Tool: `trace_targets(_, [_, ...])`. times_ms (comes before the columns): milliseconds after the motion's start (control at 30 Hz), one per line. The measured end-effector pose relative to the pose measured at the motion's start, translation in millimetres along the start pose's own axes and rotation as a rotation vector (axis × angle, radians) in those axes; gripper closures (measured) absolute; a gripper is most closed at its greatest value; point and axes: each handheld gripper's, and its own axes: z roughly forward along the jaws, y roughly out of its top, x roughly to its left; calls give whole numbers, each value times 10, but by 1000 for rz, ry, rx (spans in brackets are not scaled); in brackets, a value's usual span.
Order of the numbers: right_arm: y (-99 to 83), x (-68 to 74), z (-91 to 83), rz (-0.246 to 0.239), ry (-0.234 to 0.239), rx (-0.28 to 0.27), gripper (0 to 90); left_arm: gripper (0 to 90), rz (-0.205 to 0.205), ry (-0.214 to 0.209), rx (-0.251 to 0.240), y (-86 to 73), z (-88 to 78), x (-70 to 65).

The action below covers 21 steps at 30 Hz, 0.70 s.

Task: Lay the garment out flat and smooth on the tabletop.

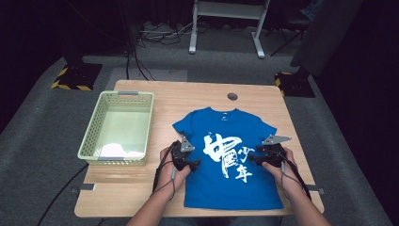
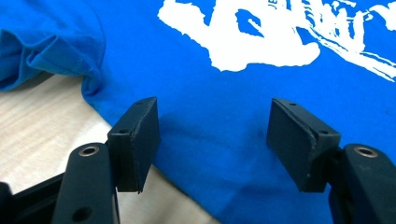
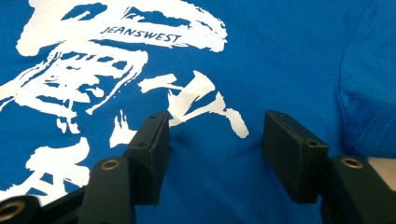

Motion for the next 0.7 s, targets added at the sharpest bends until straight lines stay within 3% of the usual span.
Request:
trace_targets(400, [145,-167,185,10,-5,-43,418,337,24,33,6,99,93,204])
trace_targets(533, [141,-166,147,32,30,-41,417,307,-16,81,13,120,62,132])
trace_targets(700, [163,-111,-15,27,36,-79,417,302,0,77,-8,157,-52,39])
